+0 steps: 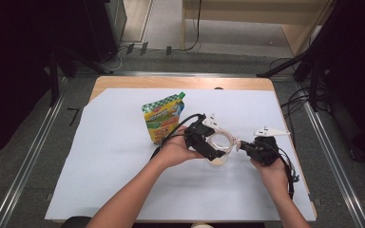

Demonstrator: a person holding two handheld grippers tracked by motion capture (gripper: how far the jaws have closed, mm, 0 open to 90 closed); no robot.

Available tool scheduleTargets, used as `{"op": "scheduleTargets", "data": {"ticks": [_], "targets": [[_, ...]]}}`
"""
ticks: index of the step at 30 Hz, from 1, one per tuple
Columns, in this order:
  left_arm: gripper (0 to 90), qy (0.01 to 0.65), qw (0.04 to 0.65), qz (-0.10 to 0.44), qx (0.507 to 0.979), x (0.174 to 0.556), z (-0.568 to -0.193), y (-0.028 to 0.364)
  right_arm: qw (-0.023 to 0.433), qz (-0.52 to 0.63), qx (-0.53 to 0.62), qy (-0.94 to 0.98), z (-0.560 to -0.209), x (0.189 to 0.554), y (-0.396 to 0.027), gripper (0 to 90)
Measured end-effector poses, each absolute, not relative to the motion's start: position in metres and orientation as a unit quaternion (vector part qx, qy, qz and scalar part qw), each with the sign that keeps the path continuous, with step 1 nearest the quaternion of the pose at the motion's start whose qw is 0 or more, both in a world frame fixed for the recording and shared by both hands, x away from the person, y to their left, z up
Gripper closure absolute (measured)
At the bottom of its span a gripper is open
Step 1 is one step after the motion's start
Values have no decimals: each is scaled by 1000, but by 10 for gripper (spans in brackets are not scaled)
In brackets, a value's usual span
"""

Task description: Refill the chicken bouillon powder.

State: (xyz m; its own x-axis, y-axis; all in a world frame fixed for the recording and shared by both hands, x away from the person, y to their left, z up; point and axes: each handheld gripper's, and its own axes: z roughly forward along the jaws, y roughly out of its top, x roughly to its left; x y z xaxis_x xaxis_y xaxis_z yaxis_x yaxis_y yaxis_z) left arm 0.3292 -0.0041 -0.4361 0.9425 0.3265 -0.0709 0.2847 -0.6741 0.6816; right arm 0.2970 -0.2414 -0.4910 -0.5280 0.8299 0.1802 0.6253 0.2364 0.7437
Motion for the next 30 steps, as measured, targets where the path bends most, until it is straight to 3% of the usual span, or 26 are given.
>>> {"op": "scheduleTargets", "data": {"ticks": [23,26,30], "targets": [[145,156,389,33,907,329,-415,-9,124,402,467,778,-491,296,-241,900],[322,147,407,6,901,328,-412,-9,125,403,467,778,-491,296,-241,900],[346,139,402,14,905,325,-408,-13,123,402,466,778,-491,296,-241,900]]}}
